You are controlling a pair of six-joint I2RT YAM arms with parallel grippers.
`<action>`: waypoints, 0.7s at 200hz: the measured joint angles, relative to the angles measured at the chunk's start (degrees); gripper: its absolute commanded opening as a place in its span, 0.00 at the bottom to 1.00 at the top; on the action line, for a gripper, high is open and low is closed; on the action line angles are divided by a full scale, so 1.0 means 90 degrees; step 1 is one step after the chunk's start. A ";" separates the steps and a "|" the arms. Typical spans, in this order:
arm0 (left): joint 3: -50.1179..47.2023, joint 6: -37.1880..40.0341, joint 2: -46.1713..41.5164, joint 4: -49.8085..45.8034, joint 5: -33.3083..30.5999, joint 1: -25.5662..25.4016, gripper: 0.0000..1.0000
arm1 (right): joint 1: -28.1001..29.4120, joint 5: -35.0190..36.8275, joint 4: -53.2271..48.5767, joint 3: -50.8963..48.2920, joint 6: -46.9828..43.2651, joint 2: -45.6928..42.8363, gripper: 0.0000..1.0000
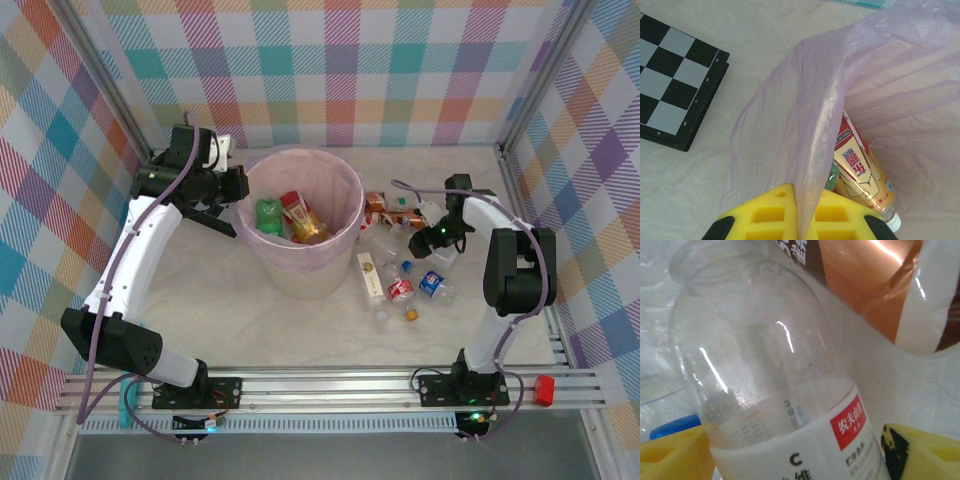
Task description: Put the plastic bottles in the bin
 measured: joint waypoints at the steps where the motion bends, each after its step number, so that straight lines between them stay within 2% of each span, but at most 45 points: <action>1: 0.0000 0.0000 0.0002 -0.0002 0.0000 0.0000 0.00 | 0.0000 0.0000 0.0000 0.0000 0.0002 -0.0002 0.76; 22: 0.0034 0.0000 0.0027 -0.0044 -0.0002 0.0000 0.00 | 0.0000 -0.0044 -0.0124 0.0000 0.0053 -0.0170 0.73; 70: 0.0070 -0.0002 0.0049 -0.0078 -0.0002 0.0000 0.00 | 0.0000 -0.0248 -0.0811 0.0372 0.0129 -0.0952 0.72; 103: 0.0070 -0.0002 0.0049 -0.0080 -0.0002 0.0000 0.00 | 0.0000 -0.0680 -0.1260 0.0641 0.0325 -0.1666 0.71; 140: 0.0070 -0.0010 0.0049 -0.0080 -0.0002 0.0000 0.00 | 0.0058 -0.1404 -0.1530 0.1433 0.0823 -0.2443 0.62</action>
